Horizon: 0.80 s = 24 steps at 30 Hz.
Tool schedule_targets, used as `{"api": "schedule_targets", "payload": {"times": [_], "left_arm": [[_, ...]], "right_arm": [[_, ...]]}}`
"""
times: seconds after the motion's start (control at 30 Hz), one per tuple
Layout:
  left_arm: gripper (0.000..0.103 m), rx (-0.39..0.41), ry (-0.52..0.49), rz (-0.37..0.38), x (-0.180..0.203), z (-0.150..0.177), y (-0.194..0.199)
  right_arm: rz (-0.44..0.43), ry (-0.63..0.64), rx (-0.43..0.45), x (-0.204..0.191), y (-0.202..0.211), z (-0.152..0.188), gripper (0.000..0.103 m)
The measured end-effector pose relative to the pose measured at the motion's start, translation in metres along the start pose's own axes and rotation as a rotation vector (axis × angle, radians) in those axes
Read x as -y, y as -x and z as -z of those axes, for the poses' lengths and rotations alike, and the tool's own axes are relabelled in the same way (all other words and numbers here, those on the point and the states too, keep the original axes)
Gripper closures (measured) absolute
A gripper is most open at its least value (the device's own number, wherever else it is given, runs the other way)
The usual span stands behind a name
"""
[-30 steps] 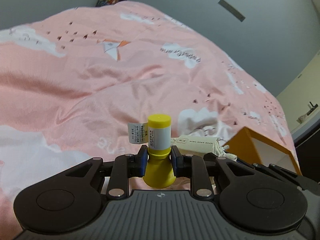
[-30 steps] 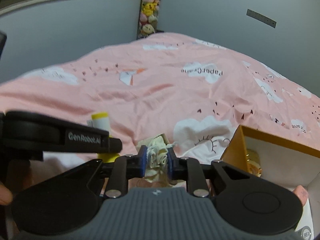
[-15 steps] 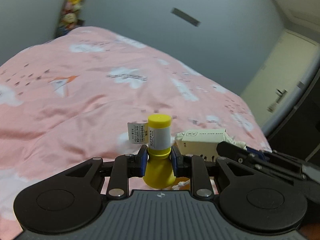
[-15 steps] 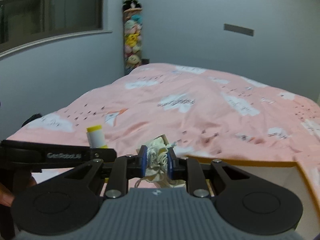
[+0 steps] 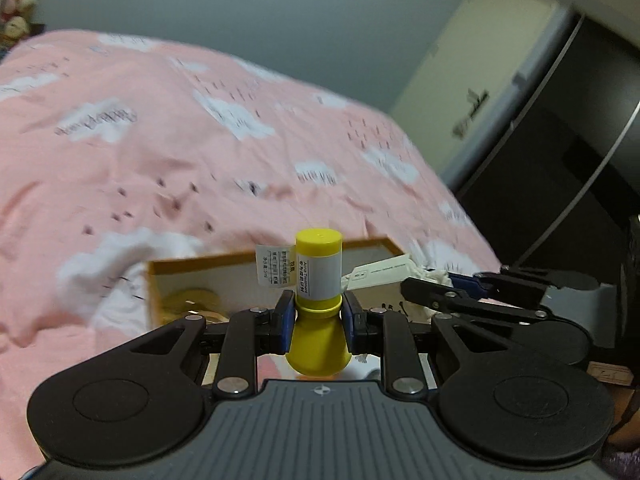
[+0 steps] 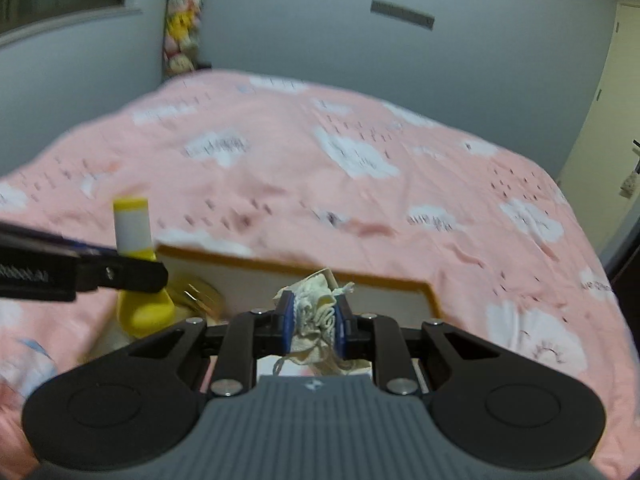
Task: Organize rigid objects
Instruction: 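Carry the yellow bottle into the box with the left gripper while the right carries the pouch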
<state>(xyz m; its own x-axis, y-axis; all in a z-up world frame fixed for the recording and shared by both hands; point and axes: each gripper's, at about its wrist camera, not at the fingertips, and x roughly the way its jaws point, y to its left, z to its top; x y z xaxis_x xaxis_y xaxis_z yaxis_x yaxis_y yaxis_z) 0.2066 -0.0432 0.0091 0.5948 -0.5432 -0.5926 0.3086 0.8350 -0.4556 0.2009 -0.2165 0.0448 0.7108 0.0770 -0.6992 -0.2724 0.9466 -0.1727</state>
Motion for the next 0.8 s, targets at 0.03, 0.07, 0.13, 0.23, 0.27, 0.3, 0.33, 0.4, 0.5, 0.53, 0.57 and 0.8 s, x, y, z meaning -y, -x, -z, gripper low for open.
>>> {"api": "schedule_targets", "payload": {"times": [0.03,0.07,0.13,0.23,0.27,0.3,0.33,0.4,0.5,0.53,0.57,0.8], "left_arm": [[0.076,-0.026,-0.008,-0.004,0.003,-0.001,-0.01],[0.076,-0.06,-0.018,-0.01,0.007,-0.002,-0.023],[0.076,-0.109,-0.017,-0.018,0.008,-0.004,-0.044],[0.076,-0.155,-0.018,-0.038,0.01,-0.002,-0.066],[0.076,-0.169,-0.022,-0.052,0.011,-0.002,-0.074],[0.076,-0.179,-0.024,-0.064,0.011,-0.002,-0.08],[0.076,-0.193,-0.023,-0.078,0.01,-0.002,-0.088],[0.076,-0.206,-0.023,-0.097,0.01,-0.002,-0.098],[0.076,-0.219,-0.041,-0.135,0.014,-0.003,-0.111],[0.076,-0.223,-0.048,-0.146,0.015,-0.004,-0.116],[0.076,-0.228,-0.055,-0.157,0.016,-0.005,-0.119],[0.076,-0.273,-0.093,-0.199,0.02,-0.002,-0.139]], "right_arm": [[0.004,0.012,-0.024,0.006,-0.007,0.003,0.085],[0.005,0.027,-0.044,0.01,-0.014,0.005,0.085],[0.009,0.075,-0.085,0.016,-0.03,0.01,0.085],[0.026,0.171,-0.126,0.02,-0.05,0.018,0.085],[0.039,0.214,-0.138,0.019,-0.058,0.02,0.085],[0.051,0.252,-0.146,0.018,-0.064,0.022,0.085],[0.064,0.292,-0.153,0.016,-0.068,0.025,0.085],[0.101,0.383,-0.161,0.01,-0.074,0.033,0.085],[0.134,0.502,-0.159,0.004,-0.084,0.041,0.085],[0.136,0.517,-0.163,0.003,-0.085,0.042,0.085],[0.143,0.539,-0.172,0.002,-0.088,0.042,0.085],[0.102,0.675,-0.3,0.004,-0.094,0.053,0.086]]}}
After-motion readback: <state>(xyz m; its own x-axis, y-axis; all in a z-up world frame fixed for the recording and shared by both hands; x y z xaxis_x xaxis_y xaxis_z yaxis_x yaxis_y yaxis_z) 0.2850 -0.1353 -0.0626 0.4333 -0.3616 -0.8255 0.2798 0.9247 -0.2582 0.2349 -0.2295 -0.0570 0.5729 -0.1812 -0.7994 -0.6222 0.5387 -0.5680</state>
